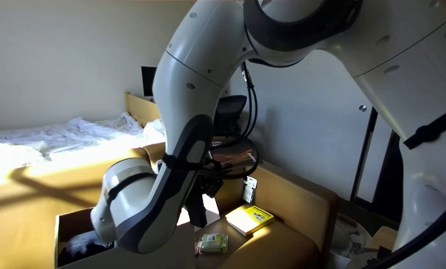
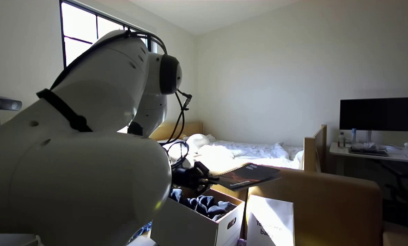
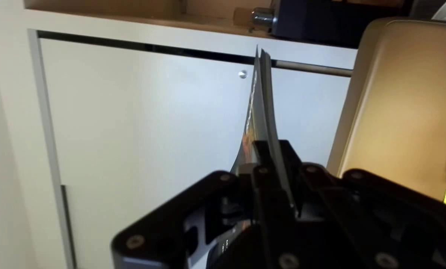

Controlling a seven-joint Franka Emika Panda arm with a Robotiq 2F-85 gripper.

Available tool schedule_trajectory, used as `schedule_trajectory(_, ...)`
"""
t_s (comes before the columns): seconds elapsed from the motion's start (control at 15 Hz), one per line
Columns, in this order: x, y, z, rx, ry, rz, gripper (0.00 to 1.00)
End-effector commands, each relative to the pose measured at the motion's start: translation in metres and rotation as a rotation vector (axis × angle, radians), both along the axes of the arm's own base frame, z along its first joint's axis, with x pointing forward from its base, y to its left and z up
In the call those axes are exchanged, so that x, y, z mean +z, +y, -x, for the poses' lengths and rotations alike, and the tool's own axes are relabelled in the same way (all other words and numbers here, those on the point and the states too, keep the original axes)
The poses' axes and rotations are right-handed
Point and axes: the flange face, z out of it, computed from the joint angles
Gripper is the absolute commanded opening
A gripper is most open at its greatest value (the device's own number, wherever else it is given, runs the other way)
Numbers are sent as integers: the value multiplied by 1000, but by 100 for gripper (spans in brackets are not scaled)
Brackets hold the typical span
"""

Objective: Put the black and yellow books in the box, respectively

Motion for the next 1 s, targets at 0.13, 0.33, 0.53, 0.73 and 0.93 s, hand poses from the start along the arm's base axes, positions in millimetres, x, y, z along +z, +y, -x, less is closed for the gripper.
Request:
schedule_trajectory(0.13,-21,118,19,282,86,118,4)
schedule_trajectory(0.33,-42,141,-3,470,146,115,4)
schedule_trajectory(0.53,-69,137,-39,653,161,-12,4)
schedule_trajectory(0.73,-83,128,-70,777,232,-172,5)
schedule_trajectory(0.93,-92,126,-73,801,295,-317,4)
